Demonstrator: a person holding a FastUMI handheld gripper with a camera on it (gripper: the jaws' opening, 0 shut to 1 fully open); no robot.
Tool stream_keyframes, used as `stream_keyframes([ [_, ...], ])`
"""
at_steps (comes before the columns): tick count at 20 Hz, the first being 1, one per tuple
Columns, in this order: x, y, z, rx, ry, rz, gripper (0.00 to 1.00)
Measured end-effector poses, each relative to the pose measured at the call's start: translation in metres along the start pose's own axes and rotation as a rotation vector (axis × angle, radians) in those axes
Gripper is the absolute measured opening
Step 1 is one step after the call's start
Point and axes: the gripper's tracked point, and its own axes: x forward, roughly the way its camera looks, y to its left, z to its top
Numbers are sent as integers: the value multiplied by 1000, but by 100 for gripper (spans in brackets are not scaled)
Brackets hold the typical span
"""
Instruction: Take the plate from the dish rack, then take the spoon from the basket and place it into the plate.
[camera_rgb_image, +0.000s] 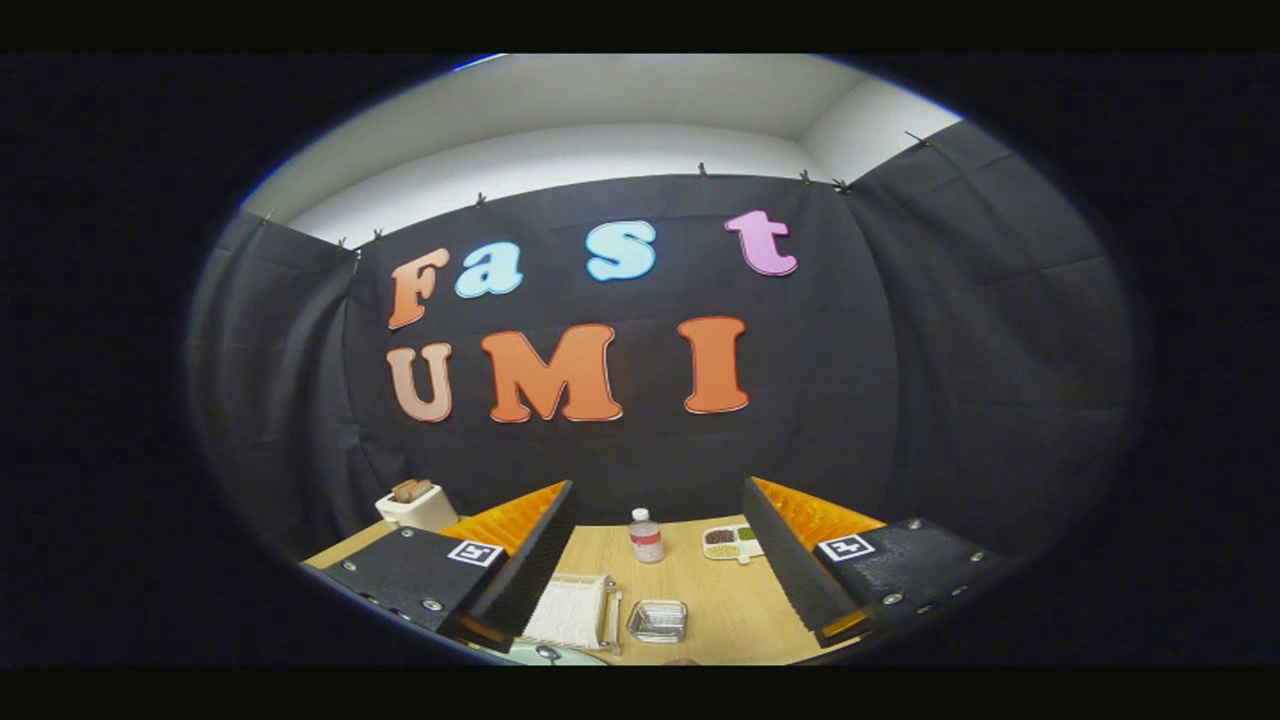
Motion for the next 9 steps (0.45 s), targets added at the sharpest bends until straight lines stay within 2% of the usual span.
stream_keyframes([
  [9,-4,6,-1,-37,-1,-14,98],
])
